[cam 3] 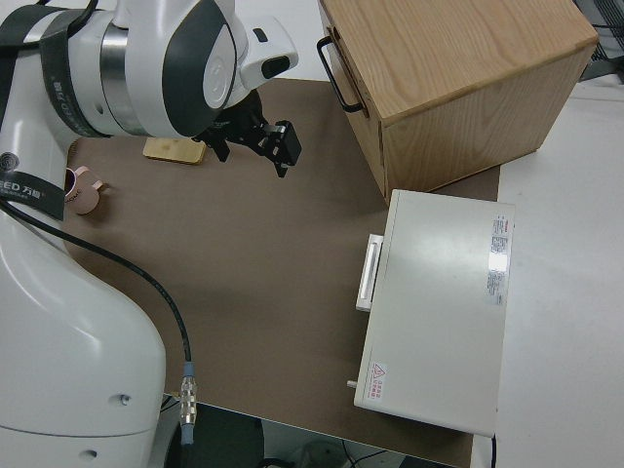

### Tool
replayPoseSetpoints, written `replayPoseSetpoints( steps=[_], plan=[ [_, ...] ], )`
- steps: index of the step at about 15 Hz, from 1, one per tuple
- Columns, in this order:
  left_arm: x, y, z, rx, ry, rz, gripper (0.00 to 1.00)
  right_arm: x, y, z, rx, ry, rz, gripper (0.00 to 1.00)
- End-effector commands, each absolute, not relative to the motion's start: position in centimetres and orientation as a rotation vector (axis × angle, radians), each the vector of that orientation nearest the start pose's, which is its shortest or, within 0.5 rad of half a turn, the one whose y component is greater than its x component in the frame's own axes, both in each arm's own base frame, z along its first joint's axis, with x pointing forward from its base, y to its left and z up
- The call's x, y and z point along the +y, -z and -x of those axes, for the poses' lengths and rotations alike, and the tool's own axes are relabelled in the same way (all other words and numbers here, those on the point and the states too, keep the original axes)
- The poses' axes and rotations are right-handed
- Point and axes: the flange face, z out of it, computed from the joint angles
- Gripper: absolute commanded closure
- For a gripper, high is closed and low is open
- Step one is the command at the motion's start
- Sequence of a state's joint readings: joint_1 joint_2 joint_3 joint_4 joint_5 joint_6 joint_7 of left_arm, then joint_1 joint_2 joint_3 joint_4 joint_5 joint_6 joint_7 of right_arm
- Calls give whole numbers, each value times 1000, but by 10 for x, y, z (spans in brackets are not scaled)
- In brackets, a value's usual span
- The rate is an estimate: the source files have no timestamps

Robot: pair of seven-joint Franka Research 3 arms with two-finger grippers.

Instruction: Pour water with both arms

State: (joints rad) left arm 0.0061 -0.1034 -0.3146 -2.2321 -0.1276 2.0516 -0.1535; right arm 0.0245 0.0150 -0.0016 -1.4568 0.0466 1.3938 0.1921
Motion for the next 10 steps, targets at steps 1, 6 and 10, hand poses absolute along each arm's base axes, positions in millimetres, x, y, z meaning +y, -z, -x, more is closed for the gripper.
replayPoseSetpoints(
  steps=[1,6,10],
  plan=[
    [-147,-424,-463,135,-56,3210,1000,18,-653,-539,222,-113,3077,13],
    [-83,-446,-490,20,92,3223,1000,18,-653,-539,222,-113,3077,13],
    [-26,-500,-521,-44,288,3209,1000,18,-653,-539,222,-113,3077,13]
  ],
)
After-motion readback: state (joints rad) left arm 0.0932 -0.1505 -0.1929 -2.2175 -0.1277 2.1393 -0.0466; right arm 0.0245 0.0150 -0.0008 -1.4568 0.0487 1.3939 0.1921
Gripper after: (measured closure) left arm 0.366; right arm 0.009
